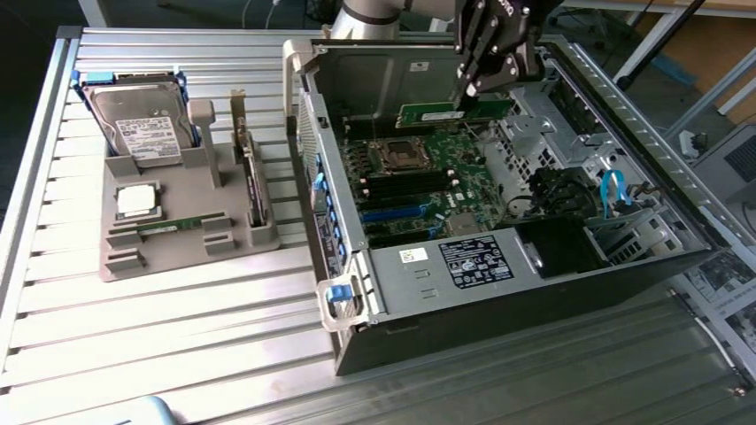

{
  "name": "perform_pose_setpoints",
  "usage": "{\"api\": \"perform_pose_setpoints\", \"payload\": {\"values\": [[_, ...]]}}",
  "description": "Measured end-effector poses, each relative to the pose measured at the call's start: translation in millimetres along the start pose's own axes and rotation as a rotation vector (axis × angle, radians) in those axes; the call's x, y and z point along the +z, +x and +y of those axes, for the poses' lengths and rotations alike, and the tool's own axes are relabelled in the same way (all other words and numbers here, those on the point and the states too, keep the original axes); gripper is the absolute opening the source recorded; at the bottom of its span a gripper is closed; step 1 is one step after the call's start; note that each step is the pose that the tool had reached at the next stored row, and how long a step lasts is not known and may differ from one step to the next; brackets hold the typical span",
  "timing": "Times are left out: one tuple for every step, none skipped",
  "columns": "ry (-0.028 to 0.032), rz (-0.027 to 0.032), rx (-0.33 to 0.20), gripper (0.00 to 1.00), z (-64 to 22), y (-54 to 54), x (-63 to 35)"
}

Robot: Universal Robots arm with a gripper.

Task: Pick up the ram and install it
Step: 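Pick up the ram and move it above insertion slot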

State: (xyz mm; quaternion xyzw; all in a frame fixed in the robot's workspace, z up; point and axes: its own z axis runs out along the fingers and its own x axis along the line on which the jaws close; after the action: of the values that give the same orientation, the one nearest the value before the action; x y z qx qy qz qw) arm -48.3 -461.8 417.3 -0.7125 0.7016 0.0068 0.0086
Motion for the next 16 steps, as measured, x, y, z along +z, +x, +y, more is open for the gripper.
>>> {"api": "perform_pose_setpoints", "payload": {"values": [[0.0, -0.0001, 0.0, 0.12, -1.9, 0.0, 0.0], [0.0, 0.0, 0.0, 0.12, -4.3, 0.1, 0.0], [0.0, 0.0, 0.0, 0.12, -6.5, 0.1, 0.0], [0.0, -0.0001, 0.0, 0.12, -8.5, 0.1, 0.0], [0.0, -0.0001, 0.0, 0.12, -10.7, 0.2, 0.1], [0.0, -0.0001, 0.0, 0.12, -12.8, 0.2, 0.1], [0.0, 0.0, 0.0, 0.12, -14.6, 0.2, 0.0], [0.0, 0.0, 0.0, 0.12, -16.3, 0.3, 0.0], [0.0, 0.0, 0.0, 0.12, -18.4, 0.3, 0.1], [0.0, 0.0, 0.0, 0.12, -20.4, 0.3, 0.1], [0.0, -0.0001, 0.0, 0.12, -23.1, 0.4, 0.1], [0.0, 0.0, 0.0, 0.12, -26.4, 0.4, 0.1], [0.0, 0.0, 0.0, 0.12, -28.4, 0.4, 0.1], [0.0, 0.0, 0.0, 0.12, -30.3, 0.5, 0.1], [0.0, 0.0, 0.0, 0.12, -32.4, 0.5, 0.1], [0.0, 0.0, 0.0, 0.12, -34.5, 0.5, 0.1]]}}
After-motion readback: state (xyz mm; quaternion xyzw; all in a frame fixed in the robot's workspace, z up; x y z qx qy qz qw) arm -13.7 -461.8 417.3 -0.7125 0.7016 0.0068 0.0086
